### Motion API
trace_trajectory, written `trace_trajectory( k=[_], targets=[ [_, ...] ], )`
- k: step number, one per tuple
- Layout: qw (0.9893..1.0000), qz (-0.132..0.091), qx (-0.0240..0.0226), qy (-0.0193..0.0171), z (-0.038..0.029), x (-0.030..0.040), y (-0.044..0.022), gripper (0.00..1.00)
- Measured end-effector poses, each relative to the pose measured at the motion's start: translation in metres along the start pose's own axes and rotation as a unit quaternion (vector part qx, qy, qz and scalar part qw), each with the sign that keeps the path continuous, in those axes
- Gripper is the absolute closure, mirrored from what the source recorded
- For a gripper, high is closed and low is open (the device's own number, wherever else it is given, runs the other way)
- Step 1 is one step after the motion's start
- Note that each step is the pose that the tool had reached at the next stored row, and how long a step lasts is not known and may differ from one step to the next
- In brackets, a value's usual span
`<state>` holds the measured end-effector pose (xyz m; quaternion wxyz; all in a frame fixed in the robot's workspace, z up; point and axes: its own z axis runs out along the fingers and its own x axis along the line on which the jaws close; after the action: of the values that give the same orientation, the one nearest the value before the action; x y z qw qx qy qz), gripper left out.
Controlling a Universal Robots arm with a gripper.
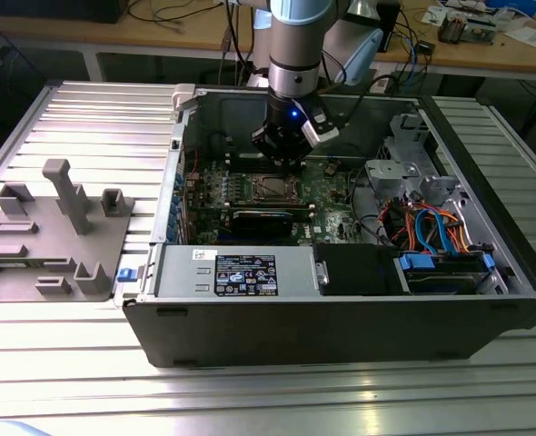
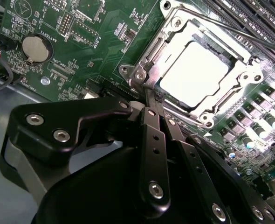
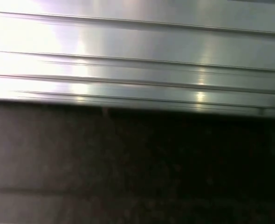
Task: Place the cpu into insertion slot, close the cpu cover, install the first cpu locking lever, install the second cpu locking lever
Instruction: 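Install the first cpu locking lever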
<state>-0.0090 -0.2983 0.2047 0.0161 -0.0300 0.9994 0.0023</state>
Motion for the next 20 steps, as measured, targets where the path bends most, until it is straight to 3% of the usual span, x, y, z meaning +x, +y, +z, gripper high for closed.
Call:
trace_trajectory(
  k=[7,10,12,13,17,20],
  targets=[
    [1.0,0.0,-0.0001,0.0001,0.0019,-0.0009,0.0,0.89],
    [0.9999,0.0,-0.0152,-0.0008,0.0024,-0.0009,0.0001,0.89],
    [0.9996,0.001,-0.0284,-0.0016,0.0025,-0.001,0.0001,0.89],
    [0.9995,0.001,-0.0315,-0.0018,0.0025,-0.0009,0.0,0.89],
    [0.9995,0.001,-0.0325,-0.0019,0.0003,-0.001,-0.0003,0.89],
    [0.9995,0.001,-0.0307,-0.0017,-0.0028,-0.001,-0.0008,0.89]
  ],
)
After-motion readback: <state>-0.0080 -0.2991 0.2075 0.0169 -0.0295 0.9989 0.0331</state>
